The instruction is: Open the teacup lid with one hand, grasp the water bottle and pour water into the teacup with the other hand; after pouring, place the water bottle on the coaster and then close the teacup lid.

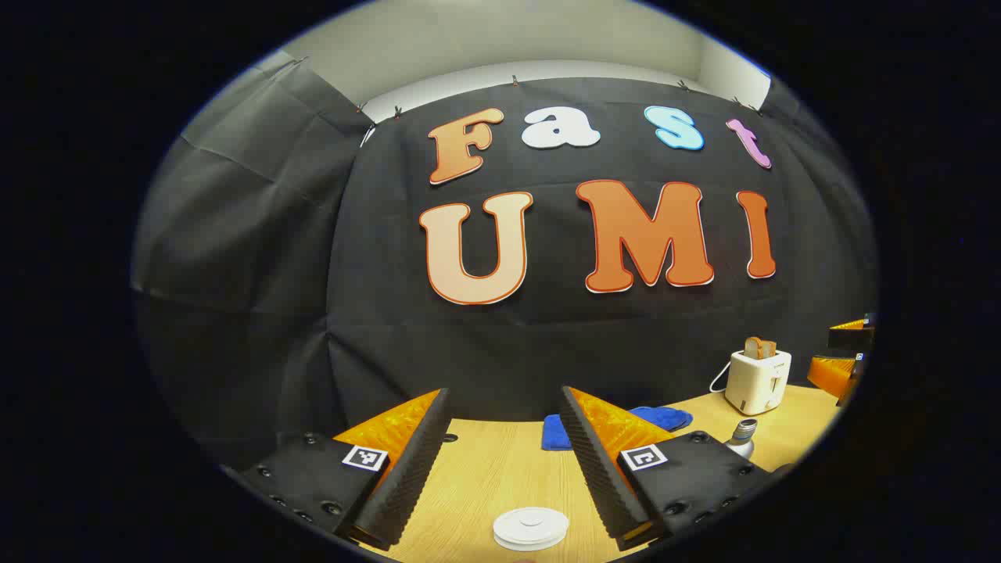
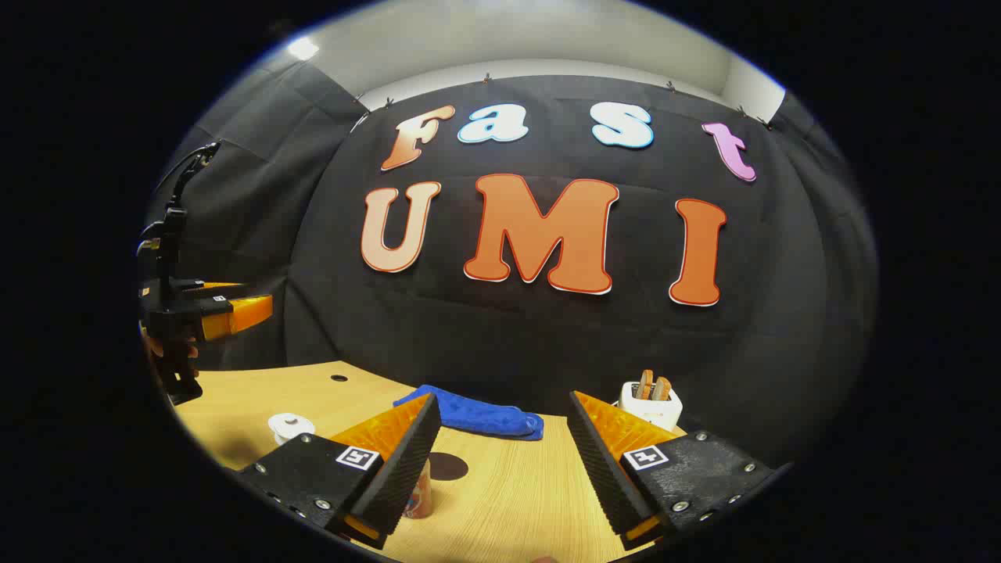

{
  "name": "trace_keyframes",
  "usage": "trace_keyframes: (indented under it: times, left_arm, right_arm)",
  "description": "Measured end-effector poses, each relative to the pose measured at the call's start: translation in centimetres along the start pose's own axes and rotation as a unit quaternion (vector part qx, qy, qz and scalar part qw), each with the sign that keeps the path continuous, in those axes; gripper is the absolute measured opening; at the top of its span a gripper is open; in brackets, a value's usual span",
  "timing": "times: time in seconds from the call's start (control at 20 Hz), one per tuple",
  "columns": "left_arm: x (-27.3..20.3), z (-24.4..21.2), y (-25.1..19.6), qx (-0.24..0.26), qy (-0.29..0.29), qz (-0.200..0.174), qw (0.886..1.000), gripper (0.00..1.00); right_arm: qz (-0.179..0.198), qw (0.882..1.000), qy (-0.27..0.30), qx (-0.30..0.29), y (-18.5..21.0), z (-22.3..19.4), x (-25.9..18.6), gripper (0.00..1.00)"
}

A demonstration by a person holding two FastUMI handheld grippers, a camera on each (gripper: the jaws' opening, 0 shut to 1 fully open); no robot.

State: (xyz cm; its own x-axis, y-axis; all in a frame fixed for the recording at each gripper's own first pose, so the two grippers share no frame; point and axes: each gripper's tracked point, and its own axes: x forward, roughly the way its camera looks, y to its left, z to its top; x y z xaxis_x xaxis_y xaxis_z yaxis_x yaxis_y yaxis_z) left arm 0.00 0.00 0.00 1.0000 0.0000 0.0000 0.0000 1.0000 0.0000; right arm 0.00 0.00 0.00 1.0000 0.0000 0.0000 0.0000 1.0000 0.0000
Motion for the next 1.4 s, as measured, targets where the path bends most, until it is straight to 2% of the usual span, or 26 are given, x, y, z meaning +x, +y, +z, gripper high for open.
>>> trace_keyframes:
  times: [0.1,0.5,0.6,0.7,0.8,0.85,1.0,1.1,1.15,1.2,1.25,1.3,1.4]
  left_arm:
    - [0.3,0.7,0.1,-0.010,-0.001,-0.003,1.000,0.93]
    - [0.6,2.8,0.6,-0.009,-0.006,-0.006,1.000,0.96]
    - [0.9,3.1,0.5,-0.008,-0.005,-0.007,1.000,0.89]
    - [1.0,3.5,0.4,-0.010,-0.004,-0.009,1.000,0.93]
    - [1.3,3.0,-0.1,-0.010,-0.002,-0.016,1.000,0.93]
    - [1.4,2.8,-0.6,-0.010,0.001,-0.023,1.000,0.96]
    - [1.6,1.4,-1.3,-0.012,0.017,-0.036,0.999,0.93]
    - [1.6,0.3,-1.2,-0.007,0.026,-0.039,0.999,0.96]
    - [1.6,-0.6,-1.6,-0.005,0.032,-0.043,0.999,0.90]
    - [1.6,-1.6,-1.8,-0.004,0.042,-0.049,0.998,0.90]
    - [1.6,-2.7,-2.1,-0.004,0.052,-0.056,0.997,0.96]
    - [1.6,-3.7,-2.1,-0.002,0.062,-0.058,0.996,0.96]
    - [1.3,-5.6,-2.0,0.002,0.078,-0.061,0.995,0.90]
  right_arm:
    - [0.000,1.000,-0.001,0.000,0.0,0.8,0.4,0.98]
    - [0.021,1.000,-0.008,-0.006,1.7,2.6,0.5,0.98]
    - [0.025,1.000,-0.012,-0.006,2.1,3.1,0.6,0.98]
    - [0.026,1.000,-0.012,-0.008,2.3,3.3,0.7,0.98]
    - [0.028,1.000,-0.011,-0.008,2.4,3.0,0.8,0.98]
    - [0.030,0.999,-0.008,-0.007,2.5,2.8,0.9,0.98]
    - [0.036,0.999,0.003,-0.001,2.6,1.5,1.2,0.98]
    - [0.042,0.999,0.011,-0.002,2.9,0.6,1.2,0.98]
    - [0.045,0.999,0.015,-0.002,3.0,0.1,1.2,0.98]
    - [0.050,0.999,0.019,-0.001,3.2,-0.5,1.1,0.98]
    - [0.056,0.998,0.023,0.001,3.5,-1.1,1.1,0.98]
    - [0.061,0.998,0.028,0.004,3.8,-1.7,1.0,0.98]
    - [0.069,0.997,0.043,0.010,4.2,-3.1,1.0,0.98]
